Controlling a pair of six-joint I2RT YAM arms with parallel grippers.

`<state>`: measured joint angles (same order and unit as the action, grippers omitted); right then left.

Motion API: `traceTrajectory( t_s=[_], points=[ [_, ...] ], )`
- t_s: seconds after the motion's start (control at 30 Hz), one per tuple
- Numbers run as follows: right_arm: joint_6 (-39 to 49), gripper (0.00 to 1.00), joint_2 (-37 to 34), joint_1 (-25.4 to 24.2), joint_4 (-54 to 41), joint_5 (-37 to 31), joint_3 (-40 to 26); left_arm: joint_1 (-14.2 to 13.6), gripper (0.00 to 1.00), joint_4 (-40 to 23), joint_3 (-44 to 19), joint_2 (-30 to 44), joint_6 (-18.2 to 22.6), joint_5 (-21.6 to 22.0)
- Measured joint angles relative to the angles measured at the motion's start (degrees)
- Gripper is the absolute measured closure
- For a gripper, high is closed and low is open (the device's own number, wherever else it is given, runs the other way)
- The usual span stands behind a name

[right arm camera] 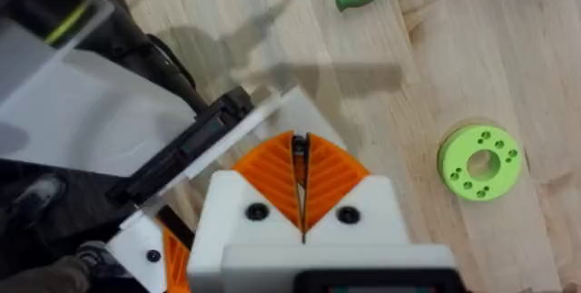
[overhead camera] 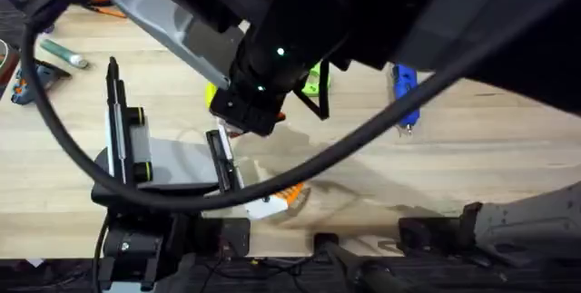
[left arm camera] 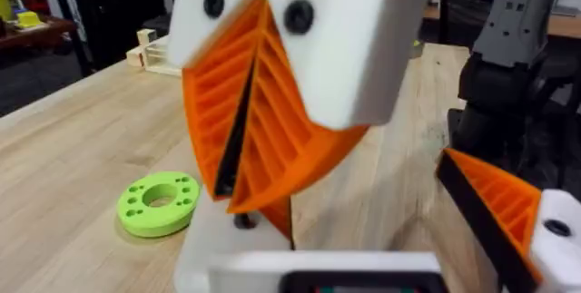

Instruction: Pick up the gripper from the table and insert it into the empty holder that is missing its gripper. Then pick up a screw, insert it into the mounting hole, and use the screwdriver to tighten it. Finally, clean up the table by picking up the vegetable and placing it into the bucket.

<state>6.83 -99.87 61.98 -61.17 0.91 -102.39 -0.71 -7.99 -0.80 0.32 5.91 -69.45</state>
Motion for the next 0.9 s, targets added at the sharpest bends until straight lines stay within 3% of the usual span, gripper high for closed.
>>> traceTrajectory(
  t_s=[0.9],
  points=[
    [0.0, 0.995, 0.0, 0.0, -0.8, 0.0, 0.4, 0.0, 0.015, 0.0, 0.0, 0.0, -0.3, 0.0]
  ],
)
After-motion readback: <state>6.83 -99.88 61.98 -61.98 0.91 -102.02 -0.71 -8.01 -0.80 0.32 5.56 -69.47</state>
